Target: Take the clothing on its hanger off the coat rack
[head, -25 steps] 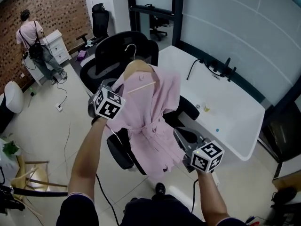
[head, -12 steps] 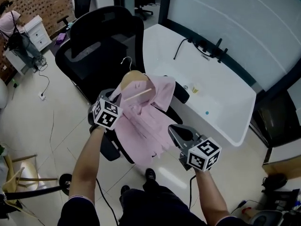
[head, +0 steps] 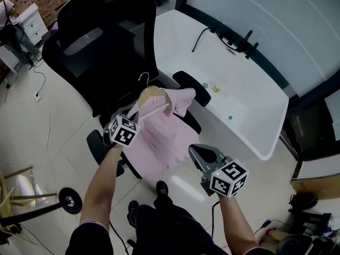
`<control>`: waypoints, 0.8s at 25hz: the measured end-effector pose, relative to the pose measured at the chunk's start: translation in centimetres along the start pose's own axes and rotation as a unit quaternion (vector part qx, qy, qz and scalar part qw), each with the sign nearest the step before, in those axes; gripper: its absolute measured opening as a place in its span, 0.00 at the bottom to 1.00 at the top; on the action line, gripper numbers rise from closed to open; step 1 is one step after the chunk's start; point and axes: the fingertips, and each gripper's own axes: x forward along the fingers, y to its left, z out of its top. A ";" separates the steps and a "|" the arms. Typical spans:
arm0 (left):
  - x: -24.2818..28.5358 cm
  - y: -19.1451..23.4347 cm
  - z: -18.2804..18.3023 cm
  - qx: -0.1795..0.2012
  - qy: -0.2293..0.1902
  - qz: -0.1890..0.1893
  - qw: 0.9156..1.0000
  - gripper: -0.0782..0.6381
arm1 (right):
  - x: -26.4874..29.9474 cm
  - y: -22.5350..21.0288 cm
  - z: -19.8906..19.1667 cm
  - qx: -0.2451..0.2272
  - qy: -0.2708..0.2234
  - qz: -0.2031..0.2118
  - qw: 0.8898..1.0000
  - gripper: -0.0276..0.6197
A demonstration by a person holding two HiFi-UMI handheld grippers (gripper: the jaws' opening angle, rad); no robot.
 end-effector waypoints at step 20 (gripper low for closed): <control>3.9 -1.9 -9.5 -0.146 0.060 -0.006 0.987 0.21 | 1.7 -2.3 -4.6 0.033 0.043 0.008 0.999 0.04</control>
